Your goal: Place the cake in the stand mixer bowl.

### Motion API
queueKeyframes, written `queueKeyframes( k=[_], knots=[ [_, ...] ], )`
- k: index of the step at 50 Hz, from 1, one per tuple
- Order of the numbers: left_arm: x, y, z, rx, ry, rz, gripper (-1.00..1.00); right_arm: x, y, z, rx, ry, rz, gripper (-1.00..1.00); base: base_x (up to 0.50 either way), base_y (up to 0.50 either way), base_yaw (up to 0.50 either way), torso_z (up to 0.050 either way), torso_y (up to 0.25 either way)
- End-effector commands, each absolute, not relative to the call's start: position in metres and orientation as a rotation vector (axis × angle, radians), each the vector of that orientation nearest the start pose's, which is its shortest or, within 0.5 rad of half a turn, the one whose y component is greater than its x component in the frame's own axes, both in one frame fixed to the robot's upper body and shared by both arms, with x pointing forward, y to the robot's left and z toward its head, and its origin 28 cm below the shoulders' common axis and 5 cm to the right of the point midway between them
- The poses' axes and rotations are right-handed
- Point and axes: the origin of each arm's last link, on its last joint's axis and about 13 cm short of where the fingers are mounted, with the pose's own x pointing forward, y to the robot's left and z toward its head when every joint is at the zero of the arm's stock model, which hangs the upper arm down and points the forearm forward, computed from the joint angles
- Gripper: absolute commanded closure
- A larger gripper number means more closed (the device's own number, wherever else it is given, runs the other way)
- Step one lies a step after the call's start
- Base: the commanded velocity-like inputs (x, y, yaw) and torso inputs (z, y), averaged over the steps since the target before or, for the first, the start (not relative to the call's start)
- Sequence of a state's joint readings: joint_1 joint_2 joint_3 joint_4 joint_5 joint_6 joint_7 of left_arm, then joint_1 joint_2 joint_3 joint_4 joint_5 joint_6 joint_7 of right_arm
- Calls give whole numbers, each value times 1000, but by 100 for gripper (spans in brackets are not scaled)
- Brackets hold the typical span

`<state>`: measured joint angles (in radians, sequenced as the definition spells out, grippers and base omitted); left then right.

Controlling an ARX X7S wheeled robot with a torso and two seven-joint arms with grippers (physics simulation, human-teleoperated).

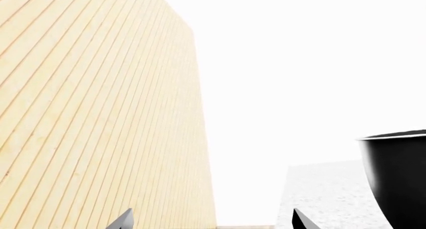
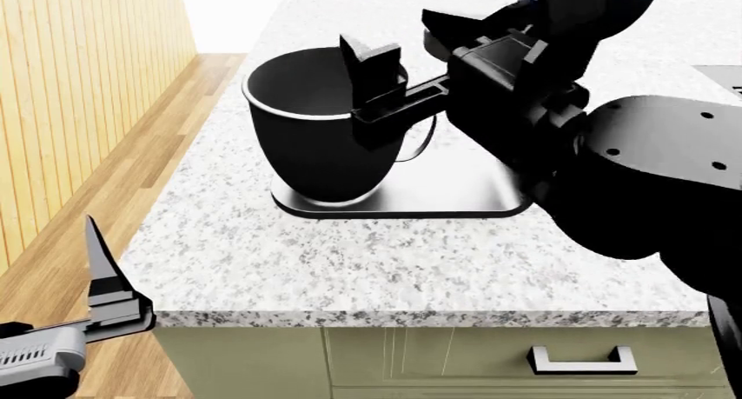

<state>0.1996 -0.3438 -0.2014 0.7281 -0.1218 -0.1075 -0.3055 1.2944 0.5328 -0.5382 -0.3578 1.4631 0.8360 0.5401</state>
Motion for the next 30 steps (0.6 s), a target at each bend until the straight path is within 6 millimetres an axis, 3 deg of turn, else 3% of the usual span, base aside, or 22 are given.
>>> queueKeyframes(
  k=[1,7,10,13,15,18,20,21,25,30],
  knots=[
    [158,276,138,215,-482,294,-100,179,-104,324,-18,-303,614,-100,0,0,0,0,0],
    [158,275,139,215,-485,288,-100,123,-127,325,-34,-452,536,-100,0,0,0,0,0],
    [157,276,139,211,-486,288,-100,112,-132,323,-38,-479,509,-100,0,0,0,0,0],
    [156,277,141,193,-489,289,-100,77,-147,323,-43,-521,430,-100,0,0,0,0,0],
    [156,277,144,195,-490,290,-100,47,-157,330,-25,-684,350,-100,0,0,0,0,0],
    [156,277,141,195,-490,291,-100,25,-161,330,-24,-759,303,-100,0,0,0,0,0],
    [156,277,141,195,-490,291,-100,25,-162,330,-24,-759,303,-100,0,0,0,0,0],
    [157,277,141,195,-488,291,-100,3,-165,332,-35,-841,256,-100,0,0,0,0,0],
    [156,278,141,195,-490,294,-100,-9,-166,326,-152,-935,210,-100,0,0,0,0,0],
    [157,278,144,192,-490,297,-100,-6,-164,322,-103,-1038,326,-100,0,0,0,0,0]
  ],
)
